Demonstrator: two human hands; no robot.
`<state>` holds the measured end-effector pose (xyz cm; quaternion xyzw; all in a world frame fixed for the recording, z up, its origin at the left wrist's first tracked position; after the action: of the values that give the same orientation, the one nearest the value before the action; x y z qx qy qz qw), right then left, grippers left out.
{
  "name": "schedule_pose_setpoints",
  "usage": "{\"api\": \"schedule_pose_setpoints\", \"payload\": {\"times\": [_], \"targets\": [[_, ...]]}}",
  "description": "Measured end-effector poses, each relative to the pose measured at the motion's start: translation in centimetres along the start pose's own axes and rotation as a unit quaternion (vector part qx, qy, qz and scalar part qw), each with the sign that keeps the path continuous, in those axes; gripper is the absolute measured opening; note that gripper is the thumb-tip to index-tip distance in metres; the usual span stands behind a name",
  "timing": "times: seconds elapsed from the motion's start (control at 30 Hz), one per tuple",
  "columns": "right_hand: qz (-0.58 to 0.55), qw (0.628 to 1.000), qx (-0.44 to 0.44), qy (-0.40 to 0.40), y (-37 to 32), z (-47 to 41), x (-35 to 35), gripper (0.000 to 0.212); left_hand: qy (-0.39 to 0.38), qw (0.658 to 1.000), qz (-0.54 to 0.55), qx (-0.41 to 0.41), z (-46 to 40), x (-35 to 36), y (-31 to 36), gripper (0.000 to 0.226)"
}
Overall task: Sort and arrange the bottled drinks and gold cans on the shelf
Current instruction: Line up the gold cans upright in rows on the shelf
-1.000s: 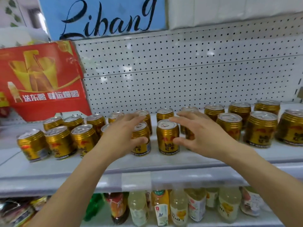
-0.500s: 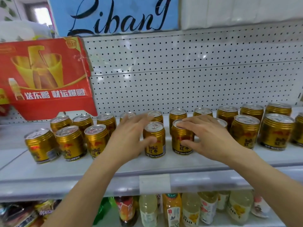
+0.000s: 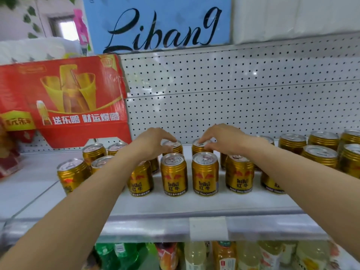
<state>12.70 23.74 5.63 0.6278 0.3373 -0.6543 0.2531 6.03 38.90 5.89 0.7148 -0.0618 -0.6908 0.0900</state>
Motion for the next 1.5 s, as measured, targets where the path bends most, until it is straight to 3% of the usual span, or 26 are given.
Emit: {"api": "schedule_pose_setpoints", "payload": {"times": [0.07,0.33,0.57,0.67,0.77,1.1,1.23,1.3,1.43,1.5], "targets": [[0.018,1.000,-0.004,-0.006,-0.2,-0.6,0.3,0.029,-0.025,0.999,-0.033,0.001,-1.3,0.6,-0.1,0.033],[0.010,1.000,0.006,0.023,-0.2,-1.0,0.4,0.026,0.006,0.998,-0.053,0.037,-2.3,0.9,0.3,0.031],[-0.137,0.988,-0.042,0.054,-2.5,1.7,-1.4,0.030,0.041,0.996,0.064,0.042,3.1,-2.1,-2.5,0.028],[-0.084,0.993,-0.084,-0.003,-7.1,2.0,-0.4,0.046,0.010,0.998,0.057,0.007,5.9,-1.6,-4.0,0.029],[-0.011,0.994,-0.095,-0.044,-9.8,1.2,1.4,0.060,-0.033,0.998,0.026,-0.049,7.0,-0.3,-5.2,0.046],[-0.001,0.991,-0.122,-0.060,-11.0,1.1,2.4,0.049,-0.034,0.998,0.026,-0.049,7.6,0.6,-4.8,0.052],[-0.014,0.992,-0.113,-0.047,-11.1,1.1,2.1,0.052,0.085,0.989,0.114,-0.043,10.0,-2.5,-7.3,0.039],[-0.036,0.993,-0.113,-0.019,-11.8,0.9,1.3,0.051,0.129,0.985,0.102,-0.051,11.7,-4.7,-9.3,0.033],[-0.054,0.990,-0.132,-0.007,-15.5,-0.1,0.7,0.051,0.070,0.992,0.076,-0.072,12.7,-4.5,-12.8,0.031],[-0.037,0.990,-0.135,-0.023,-17.8,-1.0,1.5,0.057,0.015,0.997,0.051,-0.062,12.5,-3.0,-13.2,0.042]]}}
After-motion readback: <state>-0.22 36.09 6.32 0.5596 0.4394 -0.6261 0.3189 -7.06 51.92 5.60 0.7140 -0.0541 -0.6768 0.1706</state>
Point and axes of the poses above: each hand's wrist, its own z-axis away from the middle knuckle, its own x-axis out of the palm, y = z × x, the point moved 10 cm from there along -z, towards the middle knuckle, and after that the axes turned 13 degrees about -y, right-handed, at the moved point
